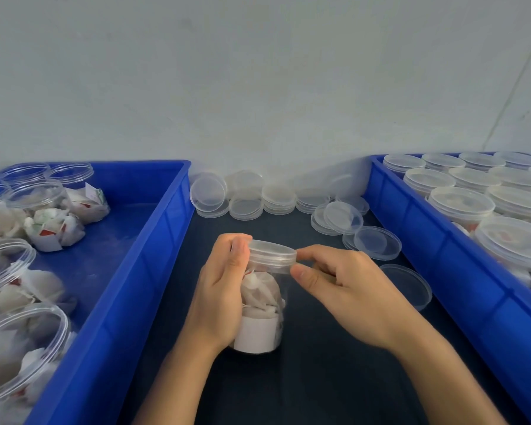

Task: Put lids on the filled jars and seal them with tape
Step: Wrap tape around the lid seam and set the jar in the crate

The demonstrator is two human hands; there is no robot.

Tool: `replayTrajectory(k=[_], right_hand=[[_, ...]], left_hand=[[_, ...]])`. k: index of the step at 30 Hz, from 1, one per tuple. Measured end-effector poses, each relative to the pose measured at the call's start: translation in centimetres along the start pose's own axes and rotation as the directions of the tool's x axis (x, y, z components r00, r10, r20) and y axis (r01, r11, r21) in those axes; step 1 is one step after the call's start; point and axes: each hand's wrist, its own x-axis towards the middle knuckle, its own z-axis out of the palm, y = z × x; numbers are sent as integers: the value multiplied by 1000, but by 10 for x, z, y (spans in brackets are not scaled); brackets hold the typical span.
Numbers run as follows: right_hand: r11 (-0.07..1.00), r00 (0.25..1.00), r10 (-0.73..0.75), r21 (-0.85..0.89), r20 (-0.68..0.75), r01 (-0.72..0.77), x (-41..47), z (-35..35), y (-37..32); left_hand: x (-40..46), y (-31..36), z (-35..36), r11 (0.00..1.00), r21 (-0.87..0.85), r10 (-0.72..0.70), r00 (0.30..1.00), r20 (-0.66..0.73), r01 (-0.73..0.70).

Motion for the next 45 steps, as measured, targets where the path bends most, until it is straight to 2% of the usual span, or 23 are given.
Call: replayTrajectory(k=[7, 13, 19, 24, 27, 31, 33, 37, 41, 45], right_hand=[[999, 999, 41, 32, -12, -41, 2, 0, 2], [997, 1000, 22, -68, 3, -22, 1, 1, 1], [998, 999, 19, -64, -37, -21, -2, 2, -5], [989, 998, -4, -144, -68, -6, -3, 5, -12], [992, 999, 29, -125, -33, -33, -2, 3, -10], [990, 992, 87, 102, 95, -96, -1, 1, -4], [984, 992, 73, 155, 103, -88, 0, 5, -4], [1000, 1000, -6, 28, -14, 6, 0, 7, -5], [990, 997, -47, -139, -62, 38, -1, 7, -6], [980, 996, -66, -190, -60, 54, 0, 9, -8]], left_hand=[[1, 2, -3, 996, -34, -74, 994, 86, 77], [-2, 7, -6, 984, -30, -170, 972, 165, 177], [-3, 22, -8, 961, 271, -89, 990, 106, 58], [-5, 23, -7, 947, 319, -68, 996, 65, 44], [-5, 22, -3, 959, 277, -94, 992, 88, 66], [-4, 22, -4, 978, 177, -127, 988, 86, 110], [-2, 22, -7, 984, 118, -145, 987, 64, 137], [-2, 19, -12, 986, 10, -166, 985, 56, 166], [-1, 17, -12, 983, -47, -172, 983, 68, 175], [0, 15, -13, 978, -89, -181, 981, 69, 187]])
